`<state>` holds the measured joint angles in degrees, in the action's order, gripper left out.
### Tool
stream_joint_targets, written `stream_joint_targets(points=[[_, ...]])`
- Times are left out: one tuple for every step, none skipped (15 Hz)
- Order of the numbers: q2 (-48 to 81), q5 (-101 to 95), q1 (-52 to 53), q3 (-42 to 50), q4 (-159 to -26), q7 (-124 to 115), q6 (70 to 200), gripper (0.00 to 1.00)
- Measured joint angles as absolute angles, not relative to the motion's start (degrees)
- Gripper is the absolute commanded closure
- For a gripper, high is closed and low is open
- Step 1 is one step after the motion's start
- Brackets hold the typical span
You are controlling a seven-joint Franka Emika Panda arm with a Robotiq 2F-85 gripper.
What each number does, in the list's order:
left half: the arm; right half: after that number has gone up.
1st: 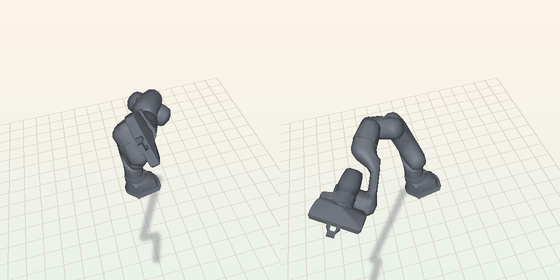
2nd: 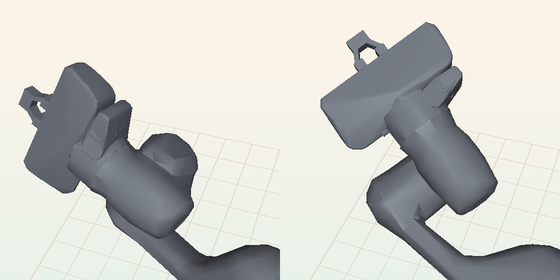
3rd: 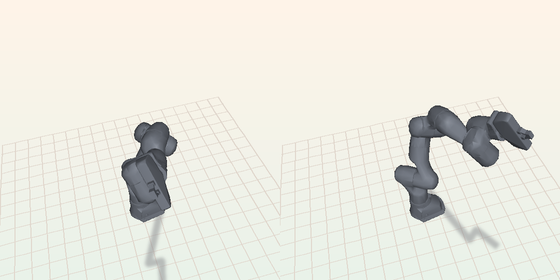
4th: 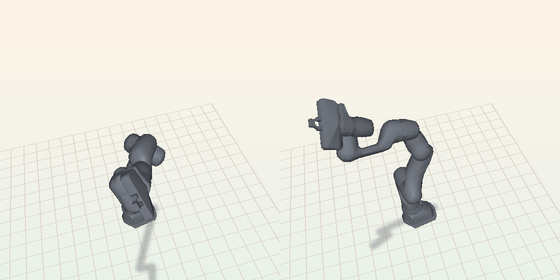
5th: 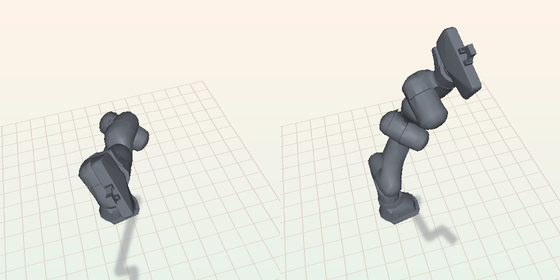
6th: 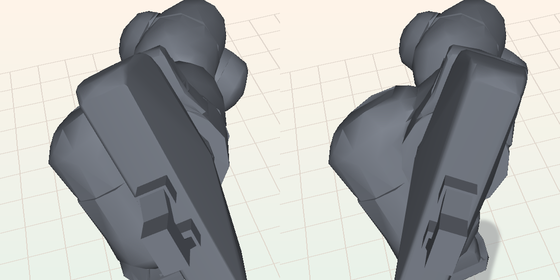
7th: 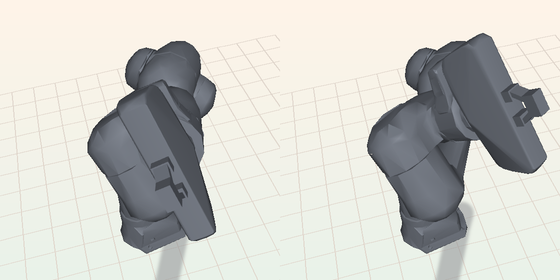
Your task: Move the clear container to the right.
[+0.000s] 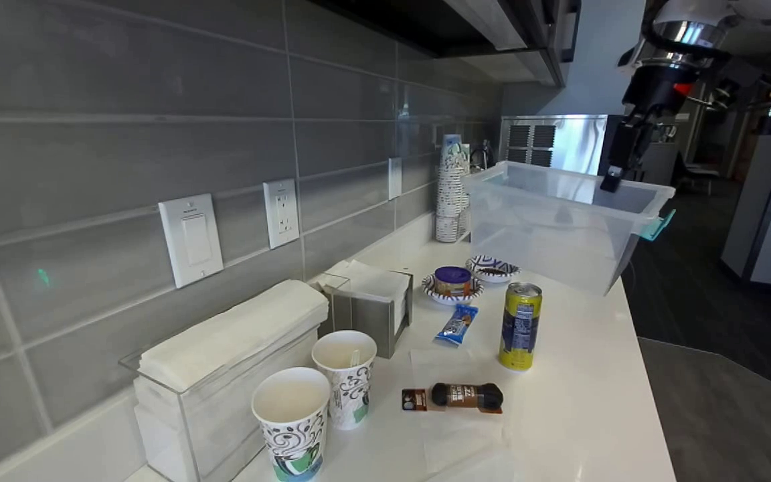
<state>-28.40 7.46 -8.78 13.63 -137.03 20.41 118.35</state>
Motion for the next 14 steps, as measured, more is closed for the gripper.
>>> stream_joint_targets(points=[[-28.40, 7.35, -8.86, 13.60, -137.03, 20.04, 118.35, 0.90], [-28.40, 7.34, -8.85, 13.51, -137.03, 19.72, 118.35, 0.97], [-28.40, 7.31, -8.85, 13.40, -137.03, 19.43, 118.35, 0.97], [-28.35, 7.31, -8.78, 13.40, -137.03, 19.41, 118.35, 0.97], [-28.22, 7.31, -8.76, 13.41, -137.06, 19.41, 118.90, 0.97], [-27.92, 7.31, -8.84, 13.52, -137.04, 19.09, 120.33, 0.97], [-27.39, 7.31, -9.06, 13.79, -136.75, 18.46, 121.60, 0.97], [-26.54, 7.31, -9.46, 14.33, -136.12, 17.84, 122.72, 0.97], [-25.42, 7.31, -10.01, 15.16, -135.07, 17.28, 123.45, 0.97], [-24.13, 7.31, -10.63, 16.17, -133.89, 16.99, 123.79, 0.97], [-22.66, 7.31, -11.26, 17.28, -132.70, 16.93, 124.03, 0.97], [-21.13, 7.31, -11.86, 18.38, -131.61, 16.93, 124.28, 0.97], [-19.54, 7.31, -12.43, 19.39, -130.59, 16.93, 124.59, 0.97], [-17.93, 7.31, -13.02, 20.17, -129.71, 16.93, 124.77, 0.97]])
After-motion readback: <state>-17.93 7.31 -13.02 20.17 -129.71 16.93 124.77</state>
